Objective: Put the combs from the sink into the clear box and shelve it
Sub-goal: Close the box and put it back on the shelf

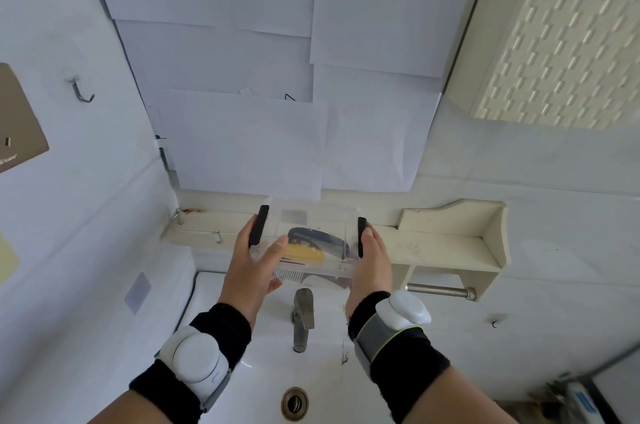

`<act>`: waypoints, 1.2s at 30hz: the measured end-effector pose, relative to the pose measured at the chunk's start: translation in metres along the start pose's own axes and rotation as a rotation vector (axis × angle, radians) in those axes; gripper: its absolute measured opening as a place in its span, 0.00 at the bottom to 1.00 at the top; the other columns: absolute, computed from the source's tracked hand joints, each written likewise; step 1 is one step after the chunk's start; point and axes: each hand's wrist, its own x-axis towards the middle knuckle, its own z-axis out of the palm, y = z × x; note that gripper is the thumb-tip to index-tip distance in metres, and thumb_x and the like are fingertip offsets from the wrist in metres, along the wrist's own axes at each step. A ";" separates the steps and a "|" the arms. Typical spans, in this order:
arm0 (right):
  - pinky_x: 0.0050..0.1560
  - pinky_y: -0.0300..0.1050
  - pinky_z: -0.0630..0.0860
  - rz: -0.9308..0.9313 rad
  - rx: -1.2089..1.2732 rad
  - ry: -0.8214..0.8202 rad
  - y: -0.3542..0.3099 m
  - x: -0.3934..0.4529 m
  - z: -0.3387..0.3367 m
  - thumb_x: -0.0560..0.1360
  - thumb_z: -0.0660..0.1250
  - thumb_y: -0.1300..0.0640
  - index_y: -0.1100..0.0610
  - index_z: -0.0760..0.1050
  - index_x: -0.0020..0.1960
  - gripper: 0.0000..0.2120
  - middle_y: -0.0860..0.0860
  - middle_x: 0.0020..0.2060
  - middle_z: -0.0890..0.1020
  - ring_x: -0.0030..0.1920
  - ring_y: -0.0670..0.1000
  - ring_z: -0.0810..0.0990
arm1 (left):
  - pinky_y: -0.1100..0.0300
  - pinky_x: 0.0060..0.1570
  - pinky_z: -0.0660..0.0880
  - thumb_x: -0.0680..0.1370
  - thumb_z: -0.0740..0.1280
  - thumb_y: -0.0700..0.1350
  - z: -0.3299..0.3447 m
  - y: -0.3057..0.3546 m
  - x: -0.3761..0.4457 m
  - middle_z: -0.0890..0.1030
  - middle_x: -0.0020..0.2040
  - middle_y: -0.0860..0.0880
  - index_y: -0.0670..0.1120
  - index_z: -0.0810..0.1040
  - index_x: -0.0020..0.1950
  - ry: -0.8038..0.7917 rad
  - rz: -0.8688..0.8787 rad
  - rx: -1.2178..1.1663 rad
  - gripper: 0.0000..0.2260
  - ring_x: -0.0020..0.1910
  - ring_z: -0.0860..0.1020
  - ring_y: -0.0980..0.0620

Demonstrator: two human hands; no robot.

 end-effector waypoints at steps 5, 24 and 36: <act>0.58 0.58 0.75 -0.059 0.001 0.151 -0.015 0.008 -0.025 0.78 0.61 0.52 0.54 0.74 0.54 0.09 0.47 0.44 0.76 0.44 0.49 0.74 | 0.47 0.59 0.80 0.74 0.71 0.58 0.038 -0.003 -0.001 0.83 0.57 0.48 0.58 0.72 0.64 -0.082 -0.018 -0.022 0.20 0.58 0.82 0.49; 0.48 0.40 0.69 -0.193 -0.074 0.325 -0.039 0.083 -0.153 0.79 0.63 0.61 0.61 0.60 0.74 0.26 0.56 0.58 0.76 0.52 0.54 0.76 | 0.60 0.54 0.70 0.77 0.71 0.52 0.210 -0.046 0.011 0.81 0.58 0.51 0.45 0.70 0.68 -0.254 -0.076 0.249 0.23 0.55 0.78 0.52; 0.72 0.49 0.58 -0.180 -0.215 0.209 -0.028 0.124 -0.169 0.80 0.64 0.53 0.56 0.50 0.80 0.35 0.54 0.77 0.61 0.76 0.55 0.60 | 0.61 0.53 0.66 0.79 0.70 0.51 0.227 -0.060 0.030 0.74 0.49 0.57 0.44 0.68 0.69 -0.182 -0.068 0.339 0.23 0.53 0.73 0.52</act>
